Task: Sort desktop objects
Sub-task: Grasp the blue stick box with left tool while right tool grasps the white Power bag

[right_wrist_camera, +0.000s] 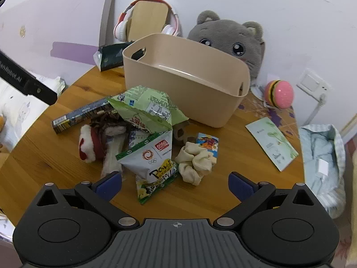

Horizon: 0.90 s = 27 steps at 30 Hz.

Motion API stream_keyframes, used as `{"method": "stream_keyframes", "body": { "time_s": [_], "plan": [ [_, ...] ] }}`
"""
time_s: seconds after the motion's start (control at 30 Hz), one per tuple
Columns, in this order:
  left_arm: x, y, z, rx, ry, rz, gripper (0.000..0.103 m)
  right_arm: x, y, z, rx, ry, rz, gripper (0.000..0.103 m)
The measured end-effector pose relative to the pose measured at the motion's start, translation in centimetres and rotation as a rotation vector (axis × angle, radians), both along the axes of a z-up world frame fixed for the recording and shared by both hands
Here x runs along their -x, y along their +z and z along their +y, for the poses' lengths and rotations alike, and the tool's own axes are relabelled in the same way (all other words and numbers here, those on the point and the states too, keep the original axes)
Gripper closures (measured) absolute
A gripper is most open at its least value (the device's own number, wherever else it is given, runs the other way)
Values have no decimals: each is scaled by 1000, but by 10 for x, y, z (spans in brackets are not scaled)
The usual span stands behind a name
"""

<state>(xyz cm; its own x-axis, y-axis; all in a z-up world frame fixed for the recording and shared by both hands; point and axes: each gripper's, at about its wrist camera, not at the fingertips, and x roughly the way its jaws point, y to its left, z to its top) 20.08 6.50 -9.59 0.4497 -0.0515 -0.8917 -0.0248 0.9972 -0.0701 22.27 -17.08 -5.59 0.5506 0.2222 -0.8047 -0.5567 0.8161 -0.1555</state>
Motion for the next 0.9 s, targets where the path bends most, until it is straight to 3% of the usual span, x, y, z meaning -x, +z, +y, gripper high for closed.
{"method": "stream_keyframes", "body": {
  "time_s": [0.43, 0.73, 0.9],
  "plan": [
    [-46, -43, 4, -45, -12, 71, 13, -30, -44, 11, 4, 165, 37, 0],
    [-65, -90, 6, -140, -50, 144, 14, -45, -70, 25, 19, 251, 63, 0],
    [-70, -110, 9, -99, -79, 164, 31, -52, -83, 33, 24, 307, 81, 6]
  ]
}}
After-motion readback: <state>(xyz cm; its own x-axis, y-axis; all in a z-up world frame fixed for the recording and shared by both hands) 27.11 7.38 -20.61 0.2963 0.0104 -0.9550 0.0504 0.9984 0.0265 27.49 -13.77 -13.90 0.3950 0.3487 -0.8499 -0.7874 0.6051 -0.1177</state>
